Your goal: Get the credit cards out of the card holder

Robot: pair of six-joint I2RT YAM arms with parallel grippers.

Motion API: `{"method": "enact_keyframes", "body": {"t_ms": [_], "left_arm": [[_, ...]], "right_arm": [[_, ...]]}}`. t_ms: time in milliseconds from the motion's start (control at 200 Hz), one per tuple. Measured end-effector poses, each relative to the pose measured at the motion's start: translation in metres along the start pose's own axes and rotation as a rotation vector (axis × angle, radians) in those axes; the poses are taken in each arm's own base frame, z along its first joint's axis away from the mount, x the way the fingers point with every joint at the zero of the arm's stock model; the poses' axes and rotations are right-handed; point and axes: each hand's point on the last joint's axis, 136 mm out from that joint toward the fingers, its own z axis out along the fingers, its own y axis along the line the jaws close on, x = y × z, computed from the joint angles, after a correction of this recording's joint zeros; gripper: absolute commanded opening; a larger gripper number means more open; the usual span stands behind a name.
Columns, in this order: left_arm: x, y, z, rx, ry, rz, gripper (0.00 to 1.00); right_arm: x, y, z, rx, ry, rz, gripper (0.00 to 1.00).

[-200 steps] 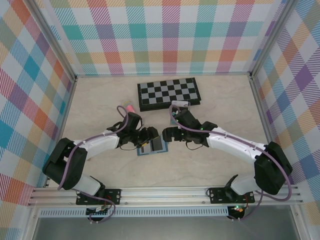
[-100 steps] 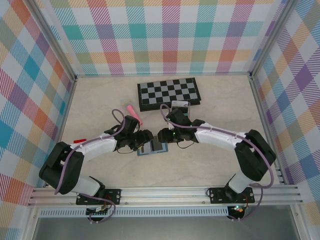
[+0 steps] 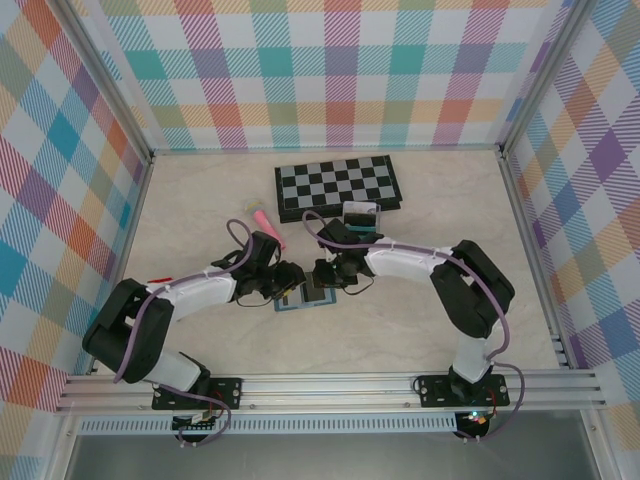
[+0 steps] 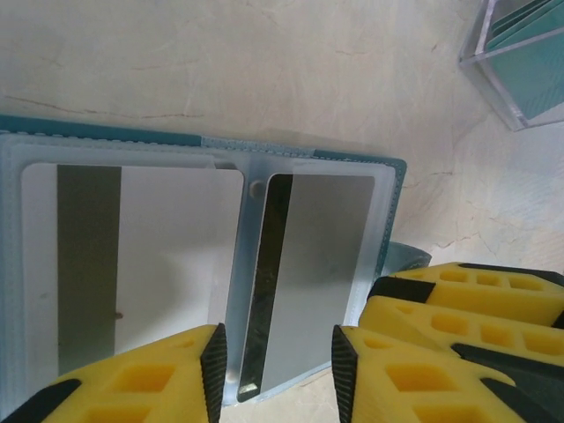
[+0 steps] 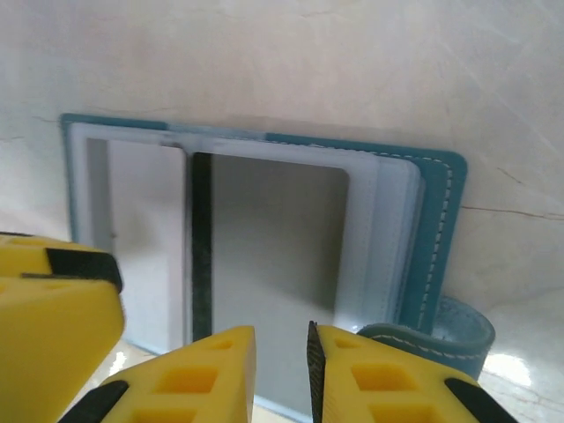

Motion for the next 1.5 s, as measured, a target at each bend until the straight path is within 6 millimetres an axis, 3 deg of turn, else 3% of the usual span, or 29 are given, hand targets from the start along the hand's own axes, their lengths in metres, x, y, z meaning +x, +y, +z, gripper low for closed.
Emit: {"method": "enact_keyframes", "body": {"t_ms": [190,1120,1505], "left_arm": [[0.005,0.006,0.008,-0.015,0.035,0.0,0.31],[0.013,0.007,0.021,0.002,0.108,0.055,0.18],[0.013,0.006,0.02,0.007,0.109,0.075,0.06]], "right_arm": [[0.005,-0.009,0.01,0.035,0.027,0.011,0.24],[0.003,-0.007,0.013,0.043,0.046,0.02,0.24],[0.002,-0.006,0.014,0.041,0.052,0.026,0.24]]}}
